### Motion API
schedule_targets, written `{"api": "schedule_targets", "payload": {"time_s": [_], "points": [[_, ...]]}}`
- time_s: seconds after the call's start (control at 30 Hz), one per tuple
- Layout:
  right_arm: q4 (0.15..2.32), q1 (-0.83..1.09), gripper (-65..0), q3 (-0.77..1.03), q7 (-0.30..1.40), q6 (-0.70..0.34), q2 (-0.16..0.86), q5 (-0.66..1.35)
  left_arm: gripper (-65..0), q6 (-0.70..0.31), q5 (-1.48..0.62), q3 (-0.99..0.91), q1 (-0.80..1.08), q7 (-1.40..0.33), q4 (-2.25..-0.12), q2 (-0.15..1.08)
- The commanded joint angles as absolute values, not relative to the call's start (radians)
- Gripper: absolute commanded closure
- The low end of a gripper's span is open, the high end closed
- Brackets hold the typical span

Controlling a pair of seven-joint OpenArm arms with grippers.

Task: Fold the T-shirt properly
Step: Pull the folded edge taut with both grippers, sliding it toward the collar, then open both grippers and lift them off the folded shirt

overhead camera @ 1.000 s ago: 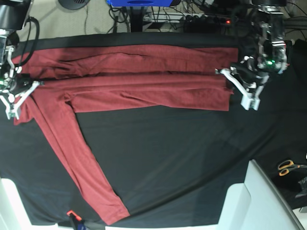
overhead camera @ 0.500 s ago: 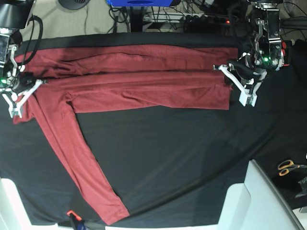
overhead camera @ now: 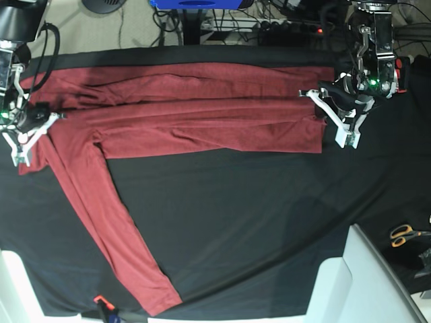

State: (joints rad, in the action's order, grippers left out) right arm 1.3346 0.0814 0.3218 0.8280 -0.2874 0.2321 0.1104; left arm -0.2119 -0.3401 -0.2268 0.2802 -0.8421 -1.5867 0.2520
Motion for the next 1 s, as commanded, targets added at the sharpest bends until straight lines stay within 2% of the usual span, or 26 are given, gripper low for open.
{"api": "schedule_targets", "payload": {"time_s": [0.0, 0.03, 0.1, 0.33, 0.43, 0.5, 0.73, 0.8, 0.9, 0.97], "points": [[1.348, 0.07, -25.4, 0.331, 0.819, -0.285, 0.249, 0.11, 0.0, -0.209, -0.338, -0.234, 0.275, -0.829, -1.606, 0.265], [1.348, 0.07, -28.5, 0.331, 0.82, -0.285, 0.249, 0.11, 0.0, -0.209, -0.338, -0.234, 0.277, -0.829, -1.606, 0.265], [1.348, 0.07, -30.6, 0.332, 0.819, -0.285, 0.249, 0.11, 0.0, -0.209, -0.337, -0.236, 0.28, -0.829, -1.616, 0.265], [1.412, 0.07, -30.9, 0.458, 0.819, -0.285, 0.22, 0.11, -38.0, -0.208, -0.338, -0.257, 0.303, -0.834, -1.733, 0.265], [1.454, 0.071, -30.8, 0.479, 0.814, -0.285, 0.217, 0.11, -51.0, -0.208, -0.338, -0.298, 0.303, -0.835, -1.768, 0.257], [1.481, 0.071, -30.8, 0.481, 0.777, -0.285, 0.217, 0.11, -55.5, -0.208, -0.34, -0.317, 0.303, -0.835, -1.791, 0.255], [1.432, 0.031, -29.4, 0.461, 0.636, -0.292, 0.226, 0.11, -56.3, -0.209, -0.338, -0.389, 0.328, -0.831, -1.833, 0.197], [1.354, -0.002, -20.6, 0.423, 0.615, -0.32, 0.259, 0.11, -56.1, -0.211, -0.338, -0.415, 0.328, -0.831, -1.833, 0.174], [1.241, -0.061, -1.5, 0.375, 0.601, -0.381, 0.286, 0.11, -55.9, -0.213, -0.34, -0.449, 0.328, -0.831, -1.833, 0.153], [1.175, -0.094, -0.5, 0.372, 0.593, -0.4, 0.288, 0.11, -51.5, -0.213, -0.346, -0.464, 0.328, -0.831, -1.833, 0.151]]}}
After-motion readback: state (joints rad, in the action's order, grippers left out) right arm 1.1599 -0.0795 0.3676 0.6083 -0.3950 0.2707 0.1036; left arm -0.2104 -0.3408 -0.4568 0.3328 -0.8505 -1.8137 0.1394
